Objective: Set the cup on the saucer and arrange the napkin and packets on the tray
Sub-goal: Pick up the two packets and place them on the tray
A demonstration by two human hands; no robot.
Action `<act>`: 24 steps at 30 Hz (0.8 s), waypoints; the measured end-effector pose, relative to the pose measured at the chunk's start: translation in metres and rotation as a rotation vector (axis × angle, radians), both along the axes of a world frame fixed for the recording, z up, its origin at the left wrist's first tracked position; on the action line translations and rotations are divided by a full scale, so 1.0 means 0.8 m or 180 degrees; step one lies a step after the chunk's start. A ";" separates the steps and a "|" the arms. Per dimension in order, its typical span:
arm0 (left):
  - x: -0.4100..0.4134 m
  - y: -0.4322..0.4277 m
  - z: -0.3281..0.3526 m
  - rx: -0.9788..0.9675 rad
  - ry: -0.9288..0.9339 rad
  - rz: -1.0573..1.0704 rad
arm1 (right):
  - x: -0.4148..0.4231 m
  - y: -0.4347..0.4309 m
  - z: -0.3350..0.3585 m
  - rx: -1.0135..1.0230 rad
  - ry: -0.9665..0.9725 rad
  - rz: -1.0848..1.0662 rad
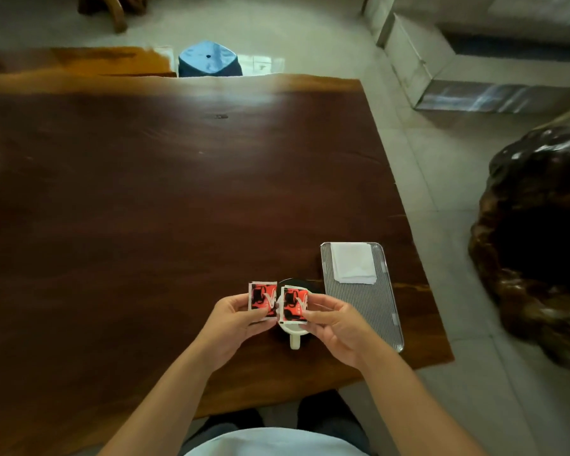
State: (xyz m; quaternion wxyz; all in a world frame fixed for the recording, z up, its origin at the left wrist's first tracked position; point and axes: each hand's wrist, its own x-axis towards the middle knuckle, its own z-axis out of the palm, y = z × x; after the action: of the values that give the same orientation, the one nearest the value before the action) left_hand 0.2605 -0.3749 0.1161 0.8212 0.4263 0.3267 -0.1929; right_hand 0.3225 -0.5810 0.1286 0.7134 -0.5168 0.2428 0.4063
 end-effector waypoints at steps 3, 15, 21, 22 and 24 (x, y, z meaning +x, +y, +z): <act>0.017 -0.032 0.001 0.0079 -0.0086 -0.0283 | 0.019 -0.054 0.000 -0.0130 0.0063 -0.0170; 0.104 -0.193 -0.023 0.0559 0.0727 0.0271 | 0.105 -0.220 -0.024 -0.0658 0.0162 -0.0075; 0.109 -0.240 -0.058 0.0515 0.1018 0.0376 | 0.129 -0.250 -0.065 -0.1017 0.0209 0.0316; 0.109 -0.247 -0.065 0.0516 0.1024 0.0382 | 0.132 -0.252 -0.072 -0.1061 0.0214 0.0385; 0.105 -0.259 -0.082 0.0542 0.1051 0.0390 | 0.133 -0.256 -0.088 -0.1146 0.0222 0.0457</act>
State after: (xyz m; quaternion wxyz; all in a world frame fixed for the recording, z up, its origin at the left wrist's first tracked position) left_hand 0.3447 -0.5817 0.0507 0.7276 0.4361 0.4975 -0.1816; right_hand 0.4292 -0.7854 0.0583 0.5698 -0.6377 0.2986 0.4238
